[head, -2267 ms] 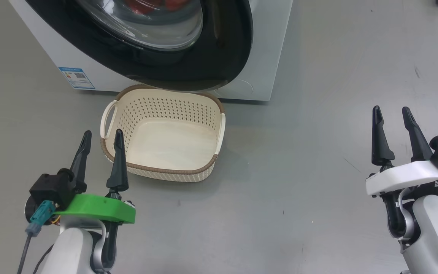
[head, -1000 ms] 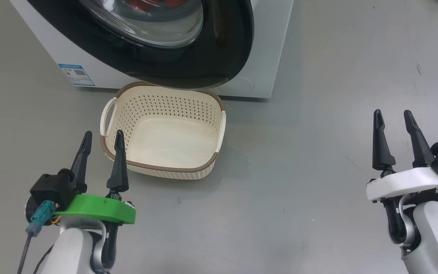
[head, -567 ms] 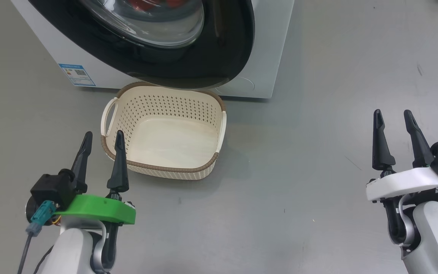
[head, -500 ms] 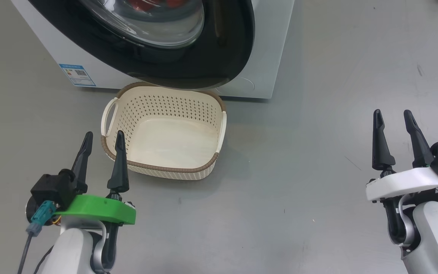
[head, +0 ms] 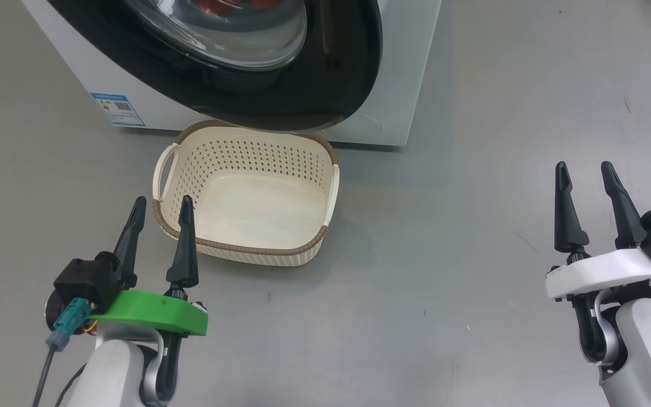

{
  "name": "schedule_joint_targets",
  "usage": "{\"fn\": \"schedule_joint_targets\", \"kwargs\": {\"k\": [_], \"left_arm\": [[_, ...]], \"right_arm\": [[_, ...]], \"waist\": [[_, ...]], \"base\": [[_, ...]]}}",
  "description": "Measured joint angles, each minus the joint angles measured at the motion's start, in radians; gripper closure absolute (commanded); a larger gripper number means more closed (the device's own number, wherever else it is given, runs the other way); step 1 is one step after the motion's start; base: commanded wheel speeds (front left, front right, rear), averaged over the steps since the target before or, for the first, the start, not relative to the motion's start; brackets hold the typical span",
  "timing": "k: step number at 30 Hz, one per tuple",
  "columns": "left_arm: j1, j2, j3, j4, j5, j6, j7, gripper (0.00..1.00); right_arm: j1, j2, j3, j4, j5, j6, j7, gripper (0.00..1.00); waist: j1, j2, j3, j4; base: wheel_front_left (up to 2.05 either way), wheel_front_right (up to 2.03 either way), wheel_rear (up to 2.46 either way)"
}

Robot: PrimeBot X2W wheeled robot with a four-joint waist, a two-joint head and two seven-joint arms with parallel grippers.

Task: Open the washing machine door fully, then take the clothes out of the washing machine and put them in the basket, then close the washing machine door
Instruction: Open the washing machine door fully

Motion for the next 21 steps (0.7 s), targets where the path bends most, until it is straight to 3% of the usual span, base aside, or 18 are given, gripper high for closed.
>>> {"fn": "schedule_joint_targets", "kwargs": {"k": [8, 21], "left_arm": [[0.000, 0.000, -0.016, -0.001, -0.001, -0.002, 0.000, 0.00], [-0.004, 0.000, -0.050, -0.009, -0.009, -0.003, 0.000, 0.00]], "right_arm": [[-0.010, -0.016, -0.003, -0.021, 0.000, 0.006, 0.001, 0.00], [-0.186, -0.082, 0.011, -0.038, -0.021, 0.044, 0.070, 0.00]], "waist": [[0.0000, 0.0000, 0.014, 0.011], [0.0000, 0.0000, 0.073, 0.035]], "base": [[0.00, 0.00, 0.00], [0.00, 0.00, 0.00]]}}
